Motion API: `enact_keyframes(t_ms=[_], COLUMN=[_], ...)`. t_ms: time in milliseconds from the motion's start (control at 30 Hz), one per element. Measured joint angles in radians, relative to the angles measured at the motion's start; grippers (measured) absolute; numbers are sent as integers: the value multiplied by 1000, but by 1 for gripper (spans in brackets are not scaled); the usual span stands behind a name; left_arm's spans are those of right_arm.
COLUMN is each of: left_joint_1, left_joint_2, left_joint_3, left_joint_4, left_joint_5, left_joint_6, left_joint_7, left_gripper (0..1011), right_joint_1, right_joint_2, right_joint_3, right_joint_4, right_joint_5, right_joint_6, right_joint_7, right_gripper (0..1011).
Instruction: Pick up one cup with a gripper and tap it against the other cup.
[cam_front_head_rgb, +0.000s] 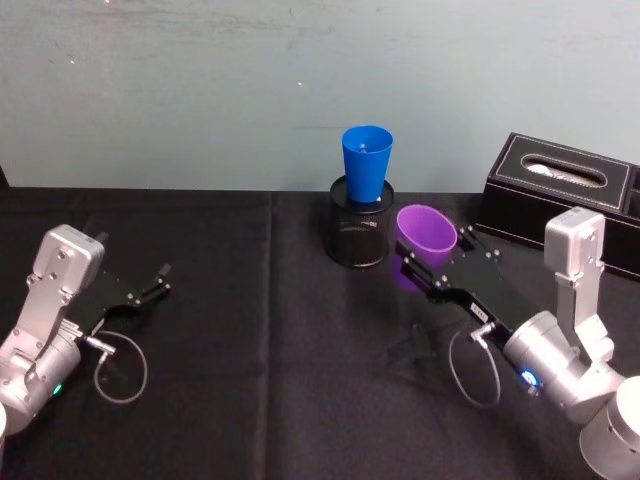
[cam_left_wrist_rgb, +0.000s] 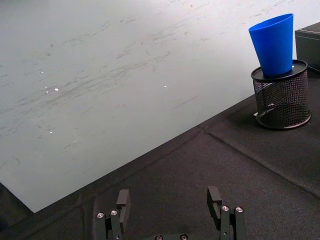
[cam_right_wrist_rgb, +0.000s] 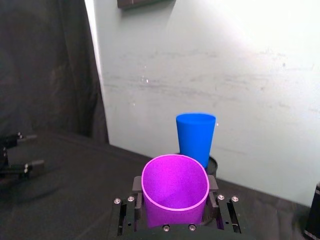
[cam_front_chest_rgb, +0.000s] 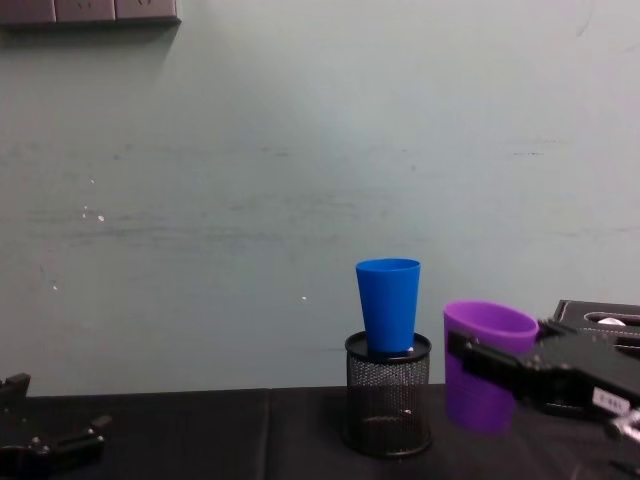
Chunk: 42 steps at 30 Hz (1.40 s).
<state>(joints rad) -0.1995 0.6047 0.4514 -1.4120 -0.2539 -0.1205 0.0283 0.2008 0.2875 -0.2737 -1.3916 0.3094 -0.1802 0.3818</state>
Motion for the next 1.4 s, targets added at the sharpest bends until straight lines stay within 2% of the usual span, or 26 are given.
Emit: enact_keyframes(t_ms=[367,1300,1400], left_joint_1=[0,0,0], left_joint_2=[0,0,0], left_joint_3=[0,0,0], left_joint_4=[0,0,0], left_joint_5=[0,0,0], left_joint_6=[0,0,0], left_joint_7=[0,0,0], left_gripper=[1011,1012,1012], right_joint_1=[46,44,57], right_joint_2=[-42,-41,-47], right_joint_3=[7,7,4], right_joint_4=[13,13,32], right_joint_5=[-3,-4,-11], right_joint_6=[-12,-12,-15], right_joint_7=[-19,-21,-21], right_gripper=[731,731,731])
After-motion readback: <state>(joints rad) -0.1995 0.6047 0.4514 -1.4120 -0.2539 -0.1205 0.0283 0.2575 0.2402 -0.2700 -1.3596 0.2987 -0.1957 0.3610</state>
